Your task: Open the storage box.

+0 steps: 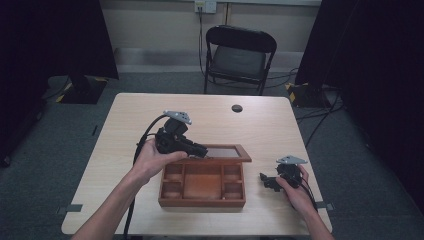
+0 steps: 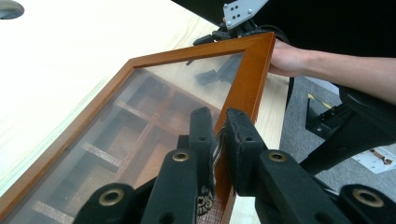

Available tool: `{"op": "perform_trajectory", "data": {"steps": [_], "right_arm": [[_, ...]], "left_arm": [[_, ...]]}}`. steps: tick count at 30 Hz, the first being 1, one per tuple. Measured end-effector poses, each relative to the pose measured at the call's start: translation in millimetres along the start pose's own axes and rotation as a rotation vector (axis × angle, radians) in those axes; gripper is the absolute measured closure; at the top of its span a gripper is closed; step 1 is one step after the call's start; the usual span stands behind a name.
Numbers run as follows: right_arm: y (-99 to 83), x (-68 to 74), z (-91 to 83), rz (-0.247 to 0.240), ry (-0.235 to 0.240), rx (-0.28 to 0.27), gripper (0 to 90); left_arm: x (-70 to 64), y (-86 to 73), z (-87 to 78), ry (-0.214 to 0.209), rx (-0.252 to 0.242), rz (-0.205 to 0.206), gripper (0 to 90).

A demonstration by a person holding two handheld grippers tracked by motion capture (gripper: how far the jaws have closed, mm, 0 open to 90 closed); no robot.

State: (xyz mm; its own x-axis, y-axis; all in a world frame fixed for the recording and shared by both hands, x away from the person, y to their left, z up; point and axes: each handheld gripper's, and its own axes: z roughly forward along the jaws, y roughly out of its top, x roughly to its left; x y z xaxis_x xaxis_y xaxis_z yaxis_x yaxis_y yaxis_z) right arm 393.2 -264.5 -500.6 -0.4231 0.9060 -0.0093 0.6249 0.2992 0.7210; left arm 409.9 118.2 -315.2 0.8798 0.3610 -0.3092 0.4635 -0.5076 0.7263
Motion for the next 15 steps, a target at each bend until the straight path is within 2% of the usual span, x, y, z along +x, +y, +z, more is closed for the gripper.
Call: {"op": "perform_trajectory", "data": {"steps": [3, 9, 15], "right_arm": [[0.0, 0.0, 0.0, 0.000, 0.000, 0.000, 5.6], [0.0, 0.0, 0.0, 0.000, 0.000, 0.000, 5.5], [0.0, 0.0, 0.0, 0.000, 0.000, 0.000, 5.5]], "left_arm": [[0.3, 1.9, -0.8, 0.004, -0.002, 0.009, 81.5], [1.7, 4.3, -0.8, 0.007, -0.016, 0.003, 81.7], [1.5, 6.8, 2.7, 0.009, -0.010, 0.005, 82.0]]}}
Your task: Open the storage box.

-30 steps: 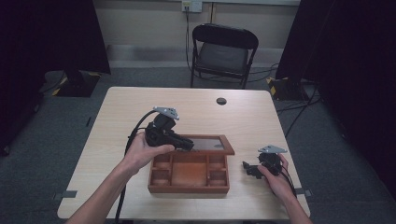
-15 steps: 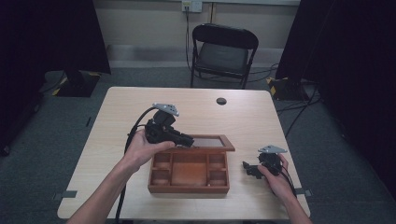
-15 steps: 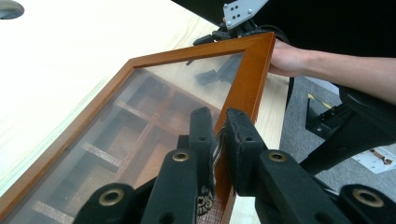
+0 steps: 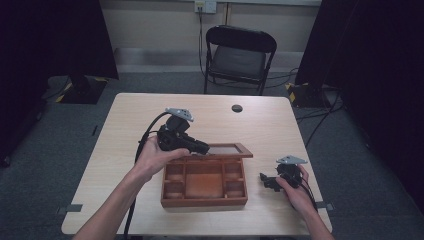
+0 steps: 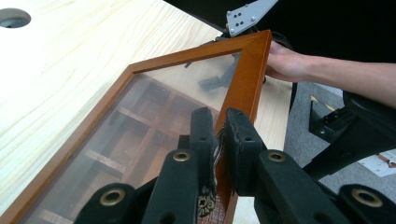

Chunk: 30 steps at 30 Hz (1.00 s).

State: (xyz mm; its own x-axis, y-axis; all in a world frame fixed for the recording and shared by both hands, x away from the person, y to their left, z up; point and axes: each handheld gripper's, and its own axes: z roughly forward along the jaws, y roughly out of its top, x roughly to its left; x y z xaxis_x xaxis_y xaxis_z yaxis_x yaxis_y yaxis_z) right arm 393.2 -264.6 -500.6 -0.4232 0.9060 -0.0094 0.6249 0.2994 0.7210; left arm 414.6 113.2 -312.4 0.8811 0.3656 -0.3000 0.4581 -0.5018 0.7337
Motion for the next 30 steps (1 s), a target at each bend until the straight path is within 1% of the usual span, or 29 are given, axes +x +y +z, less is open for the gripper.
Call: {"op": "perform_trajectory", "data": {"steps": [10, 12, 19, 25, 28, 30], "right_arm": [[0.0, 0.0, 0.0, 0.000, 0.000, 0.000, 5.6], [0.0, 0.1, 0.0, 0.000, 0.000, 0.000, 5.6], [0.0, 0.1, 0.0, 0.000, 0.000, 0.000, 5.6], [0.0, 0.1, 0.0, 0.001, 0.000, 0.000, 5.6], [0.0, 0.1, 0.0, 0.001, 0.000, 0.000, 5.6], [0.0, 0.1, 0.0, 0.001, 0.000, 0.000, 5.6]], "left_arm": [[-1.1, -0.4, 0.2, 0.004, 0.001, 0.004, 82.1], [-1.5, -0.2, 0.2, 0.012, 0.003, 0.008, 82.1], [0.0, -0.5, -1.1, -0.004, 0.007, 0.011, 82.2], [1.6, 0.2, -4.3, 0.002, -0.007, 0.004, 82.1], [2.4, 0.8, -5.5, 0.003, -0.001, 0.006, 82.1], [2.8, 0.8, -6.3, 0.006, -0.007, 0.000, 82.1]]}}
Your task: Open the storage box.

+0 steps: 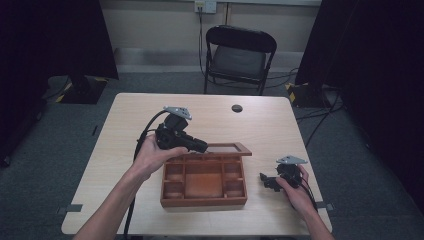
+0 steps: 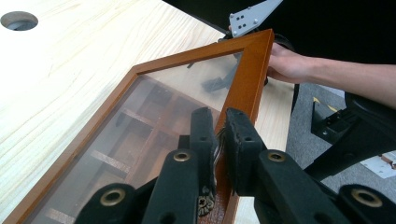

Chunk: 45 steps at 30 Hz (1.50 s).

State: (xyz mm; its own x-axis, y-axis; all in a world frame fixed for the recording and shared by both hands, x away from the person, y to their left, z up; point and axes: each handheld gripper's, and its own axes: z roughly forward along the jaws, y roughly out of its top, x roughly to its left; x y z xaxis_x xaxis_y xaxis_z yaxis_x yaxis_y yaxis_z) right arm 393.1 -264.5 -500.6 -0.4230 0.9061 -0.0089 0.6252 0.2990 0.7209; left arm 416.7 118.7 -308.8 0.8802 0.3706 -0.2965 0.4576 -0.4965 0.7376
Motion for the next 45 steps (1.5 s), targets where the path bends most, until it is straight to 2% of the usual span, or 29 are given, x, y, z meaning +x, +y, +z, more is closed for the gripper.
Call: {"op": "perform_trajectory", "data": {"steps": [13, 32, 37, 45], "right_arm": [[0.0, -0.1, 0.1, -0.002, 0.000, -0.001, 5.6], [0.1, -0.3, 0.1, -0.002, 0.001, 0.000, 5.5], [0.1, -0.4, 0.2, -0.003, 0.002, 0.000, 5.5], [0.2, -0.6, 0.2, -0.005, 0.001, 0.001, 5.3]], "left_arm": [[2.9, 5.4, -1.7, 0.016, -0.008, 0.002, 82.1], [9.4, 13.2, -3.8, 0.010, -0.012, -0.011, 82.2], [10.9, 15.3, -4.6, 0.019, -0.019, -0.004, 82.2], [14.4, 16.9, -6.0, 0.014, -0.035, -0.018, 82.3]]}}
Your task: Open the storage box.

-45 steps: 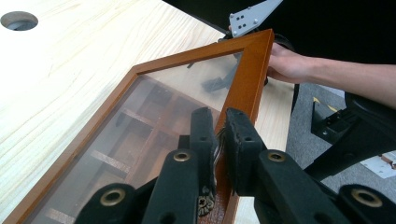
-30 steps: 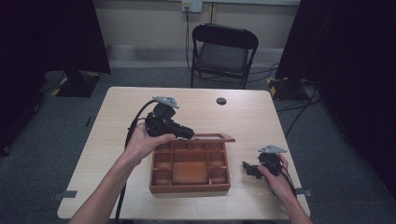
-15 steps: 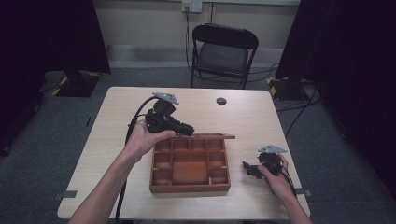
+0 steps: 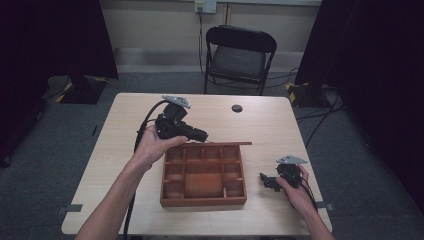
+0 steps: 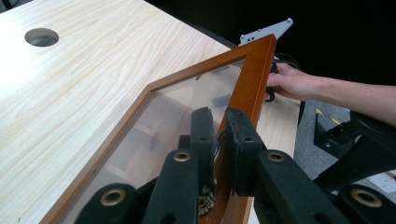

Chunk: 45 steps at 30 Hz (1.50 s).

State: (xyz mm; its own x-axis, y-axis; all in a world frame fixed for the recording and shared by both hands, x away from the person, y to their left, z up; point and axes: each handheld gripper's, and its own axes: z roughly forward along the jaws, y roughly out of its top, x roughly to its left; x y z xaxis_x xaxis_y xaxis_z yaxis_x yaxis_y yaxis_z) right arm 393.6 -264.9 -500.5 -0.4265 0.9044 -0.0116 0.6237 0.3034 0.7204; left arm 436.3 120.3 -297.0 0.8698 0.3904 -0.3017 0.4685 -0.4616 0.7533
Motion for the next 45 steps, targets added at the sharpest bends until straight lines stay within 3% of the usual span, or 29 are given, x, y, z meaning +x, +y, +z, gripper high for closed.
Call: {"op": "perform_trajectory", "data": {"steps": [45], "right_arm": [[0.2, -0.1, 0.4, -0.002, 0.002, 0.001, 5.0]], "left_arm": [[2.1, -0.8, -1.4, 0.006, -0.024, 0.018, 82.6]]}}
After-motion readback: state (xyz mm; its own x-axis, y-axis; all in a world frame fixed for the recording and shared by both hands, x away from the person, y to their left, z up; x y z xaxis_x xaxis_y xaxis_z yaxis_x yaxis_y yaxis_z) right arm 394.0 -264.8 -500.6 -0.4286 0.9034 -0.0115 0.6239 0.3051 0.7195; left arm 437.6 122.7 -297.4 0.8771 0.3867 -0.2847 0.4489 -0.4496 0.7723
